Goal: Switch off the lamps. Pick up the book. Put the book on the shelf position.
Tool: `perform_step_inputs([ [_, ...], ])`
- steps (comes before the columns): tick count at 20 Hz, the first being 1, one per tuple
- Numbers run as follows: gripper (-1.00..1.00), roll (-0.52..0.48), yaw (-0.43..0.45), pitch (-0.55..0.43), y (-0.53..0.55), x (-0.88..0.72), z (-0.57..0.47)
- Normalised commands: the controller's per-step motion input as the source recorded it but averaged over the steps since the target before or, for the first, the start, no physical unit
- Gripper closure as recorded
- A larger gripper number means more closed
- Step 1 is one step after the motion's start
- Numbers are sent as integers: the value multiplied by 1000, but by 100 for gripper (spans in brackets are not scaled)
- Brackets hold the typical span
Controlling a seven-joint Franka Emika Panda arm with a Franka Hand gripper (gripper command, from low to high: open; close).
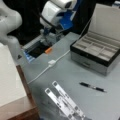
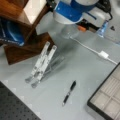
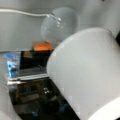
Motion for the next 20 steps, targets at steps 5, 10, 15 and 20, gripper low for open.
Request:
perform_step_inputs([
  [5,-100,561,-203,-302,96,82,-37],
  [10,-100,352,-73,-280,44,-36,-67],
  [15,-100,251,-26,-248,9,-102,-200],
  [20,-100,179,-43,-192,-16,-125,-242],
])
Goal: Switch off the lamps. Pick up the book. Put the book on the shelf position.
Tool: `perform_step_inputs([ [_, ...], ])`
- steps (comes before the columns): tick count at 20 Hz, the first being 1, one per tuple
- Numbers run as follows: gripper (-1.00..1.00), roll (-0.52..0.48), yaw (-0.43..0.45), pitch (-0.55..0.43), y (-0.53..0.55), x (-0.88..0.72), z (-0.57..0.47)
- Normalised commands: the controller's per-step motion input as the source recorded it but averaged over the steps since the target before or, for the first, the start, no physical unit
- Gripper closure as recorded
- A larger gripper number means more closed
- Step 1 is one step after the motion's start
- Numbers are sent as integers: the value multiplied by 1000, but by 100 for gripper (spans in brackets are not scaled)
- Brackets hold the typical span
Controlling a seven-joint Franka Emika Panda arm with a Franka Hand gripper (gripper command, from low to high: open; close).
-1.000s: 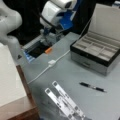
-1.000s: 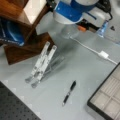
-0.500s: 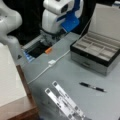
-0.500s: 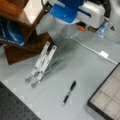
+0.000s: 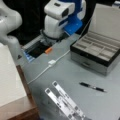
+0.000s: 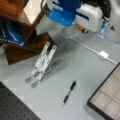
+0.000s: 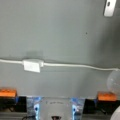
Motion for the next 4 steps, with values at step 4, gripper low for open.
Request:
perform_step_inputs([
  [4,-100,98,-36,-178,-51,-84,-306],
])
